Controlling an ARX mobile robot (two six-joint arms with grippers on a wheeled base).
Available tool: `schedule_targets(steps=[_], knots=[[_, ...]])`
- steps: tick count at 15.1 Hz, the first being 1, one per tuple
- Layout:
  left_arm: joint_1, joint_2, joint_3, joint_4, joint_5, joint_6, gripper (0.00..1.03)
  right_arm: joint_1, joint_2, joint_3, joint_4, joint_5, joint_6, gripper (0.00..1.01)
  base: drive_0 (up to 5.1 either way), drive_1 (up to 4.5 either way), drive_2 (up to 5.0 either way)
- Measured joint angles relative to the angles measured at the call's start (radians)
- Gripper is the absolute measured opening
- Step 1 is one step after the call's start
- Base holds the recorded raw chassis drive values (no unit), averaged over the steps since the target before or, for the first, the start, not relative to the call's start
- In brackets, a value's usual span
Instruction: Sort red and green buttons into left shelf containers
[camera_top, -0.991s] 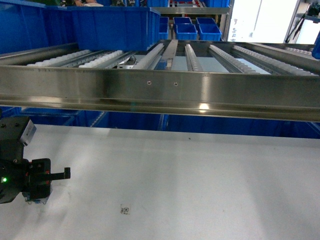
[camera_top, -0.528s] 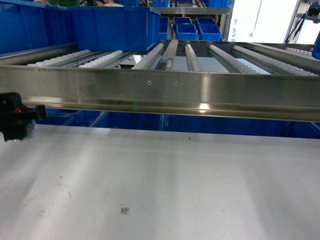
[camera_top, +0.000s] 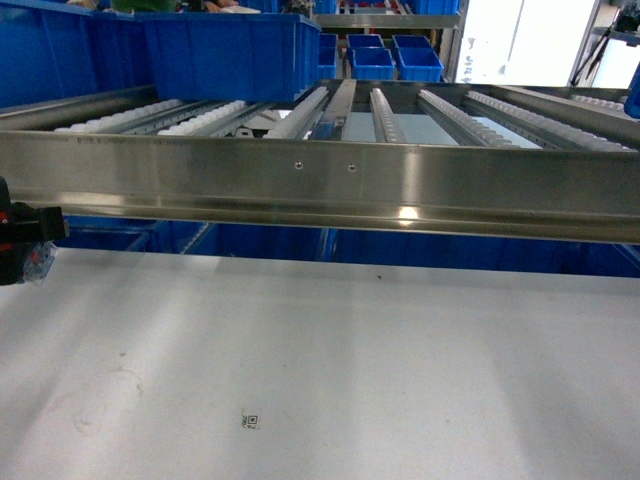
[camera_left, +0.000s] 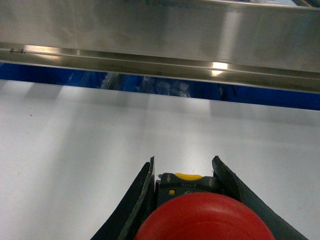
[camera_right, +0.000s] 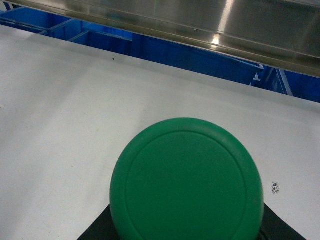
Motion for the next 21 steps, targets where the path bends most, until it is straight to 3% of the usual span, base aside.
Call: schedule_targets(steps=[3,8,10,17,21], knots=[[-0.045,-0.156,-0.034,-0.092,-0.032,0.0,0.3,0.0,0.0,0.0,0.0,0.0,0.0,0.34,0.0,0.0,0.0],[-0.144,-0.519,-0.059,-0.375,-0.189,-0.004,0.3,0.0,0.0,0.0,0.0,0.0,0.0,0.34,0.0,0.0,0.0],[-0.176,-0.593,-0.077,-0.447,-0.227,-0.027,0.3,0.0,0.0,0.0,0.0,0.0,0.0,0.34,0.0,0.0,0.0],[-0.177,-0.576,-0.081,-0.417,-0.244,-0.038,0.3,0.0,0.0,0.0,0.0,0.0,0.0,0.34,0.0,0.0,0.0],[-0.18,-0.573,-0.081,-0.419,-0.241,-0.037,0.3,0.0,0.0,0.0,0.002,0.004,0.0,0.34,-4.5,0.86,4.0]])
